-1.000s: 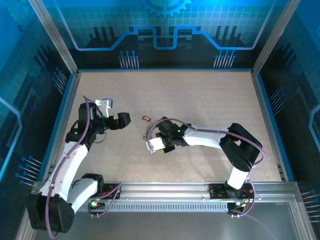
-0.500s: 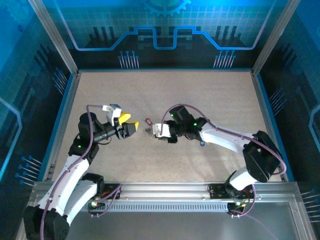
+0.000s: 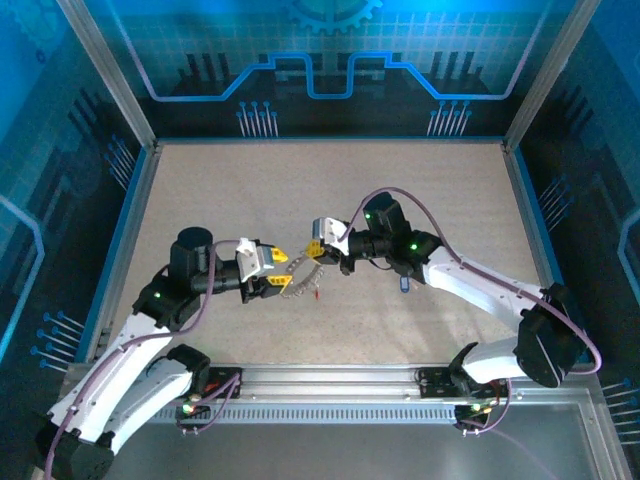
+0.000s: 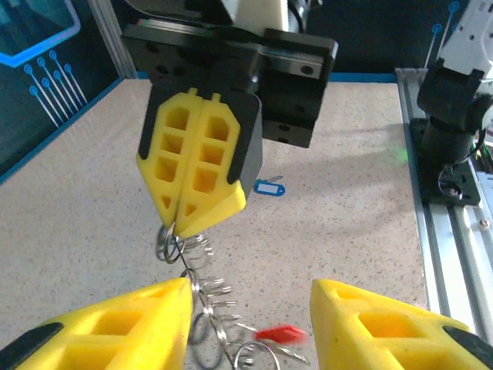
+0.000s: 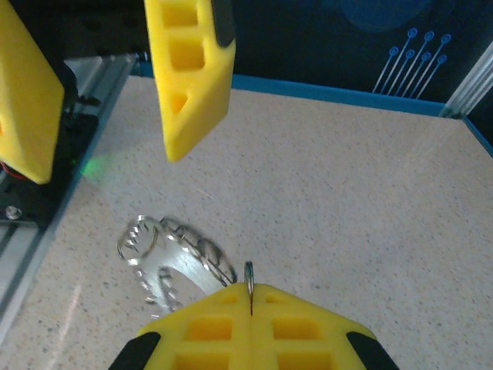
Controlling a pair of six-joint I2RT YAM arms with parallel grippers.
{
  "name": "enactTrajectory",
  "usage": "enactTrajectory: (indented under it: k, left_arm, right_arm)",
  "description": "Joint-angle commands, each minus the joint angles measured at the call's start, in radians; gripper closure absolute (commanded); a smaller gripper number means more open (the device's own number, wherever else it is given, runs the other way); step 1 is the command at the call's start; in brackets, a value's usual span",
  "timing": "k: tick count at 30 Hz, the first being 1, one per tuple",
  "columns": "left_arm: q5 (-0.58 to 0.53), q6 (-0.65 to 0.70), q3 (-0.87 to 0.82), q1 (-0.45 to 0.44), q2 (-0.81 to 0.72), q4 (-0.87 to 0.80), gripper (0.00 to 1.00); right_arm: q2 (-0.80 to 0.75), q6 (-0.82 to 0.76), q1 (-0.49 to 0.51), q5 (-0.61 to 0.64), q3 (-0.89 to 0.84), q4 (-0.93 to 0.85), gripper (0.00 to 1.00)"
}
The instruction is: Put the keys on the keyring
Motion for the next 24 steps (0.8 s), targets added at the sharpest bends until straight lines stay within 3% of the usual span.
enactTrajectory:
  k: [1, 8, 17, 24]
  left_arm:
    - [0.035, 0.127, 0.008, -0.01, 0.0, -0.037, 0.57]
    - [-0.009, 0.204, 0.116, -0.011, 0.064, -0.184, 0.6]
    - [-0.015, 0.09, 0.08, -0.023, 0.068, -0.033, 0.63]
    - [-0.033, 0.094, 0.066, -0.038, 0.094, -0.05, 0.7]
  right_arm:
    - [-0.03, 0.047, -0.008, -0.072, -0.012, 0.055, 1.0]
    - [-0.047, -0.011, 0.009, -0.08, 0.002, -0.02, 1.0]
    - [-0.044, -0.026, 0.048, -0.048, 0.012, -0.032, 1.0]
    - [-0.05, -0.03, 0.085, -0.007, 0.011, -0.033, 1.0]
